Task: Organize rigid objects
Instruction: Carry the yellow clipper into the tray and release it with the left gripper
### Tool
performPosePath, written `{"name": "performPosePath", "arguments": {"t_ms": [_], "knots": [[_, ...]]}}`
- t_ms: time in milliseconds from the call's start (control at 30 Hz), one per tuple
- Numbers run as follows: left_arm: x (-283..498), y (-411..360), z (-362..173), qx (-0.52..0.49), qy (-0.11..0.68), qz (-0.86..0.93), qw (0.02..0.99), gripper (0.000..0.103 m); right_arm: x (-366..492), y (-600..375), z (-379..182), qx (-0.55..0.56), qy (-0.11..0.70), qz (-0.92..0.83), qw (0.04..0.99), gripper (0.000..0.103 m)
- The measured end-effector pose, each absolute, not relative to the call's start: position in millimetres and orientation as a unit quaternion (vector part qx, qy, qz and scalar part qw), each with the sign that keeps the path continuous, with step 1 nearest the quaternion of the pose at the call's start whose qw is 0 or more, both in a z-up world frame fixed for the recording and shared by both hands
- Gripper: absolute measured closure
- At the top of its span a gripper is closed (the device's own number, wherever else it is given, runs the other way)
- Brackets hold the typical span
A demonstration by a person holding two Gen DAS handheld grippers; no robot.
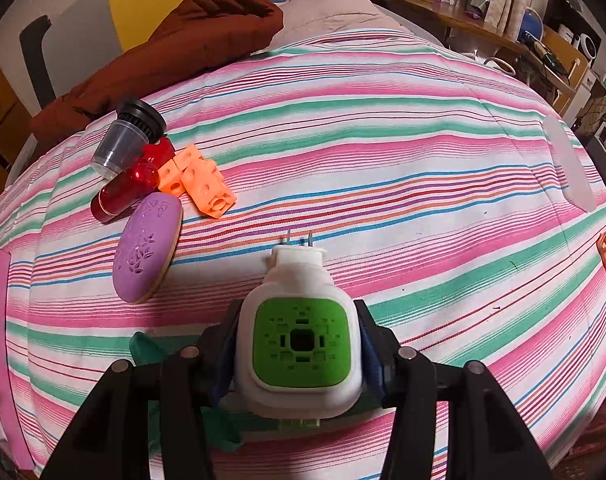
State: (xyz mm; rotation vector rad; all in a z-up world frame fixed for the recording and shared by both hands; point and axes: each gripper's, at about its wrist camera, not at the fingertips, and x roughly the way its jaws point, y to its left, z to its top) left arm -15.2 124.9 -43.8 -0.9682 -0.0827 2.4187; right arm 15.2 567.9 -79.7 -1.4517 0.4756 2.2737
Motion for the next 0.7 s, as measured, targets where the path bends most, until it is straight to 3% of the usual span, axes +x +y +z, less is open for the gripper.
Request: {"name": "performPosePath", "arguments": {"t_ms": [367,700], "knots": [[-71,70,-55,-0.413,-0.058,0.893,0.172,0.077,16,570,-70,-0.496,0.173,0.826,0.205,0.051],[-106,55,-66,-0.449,-0.025,0.885,0.122,0.077,15,571,-71,-0.496,0.173,0.825,0.21,0.051]]}}
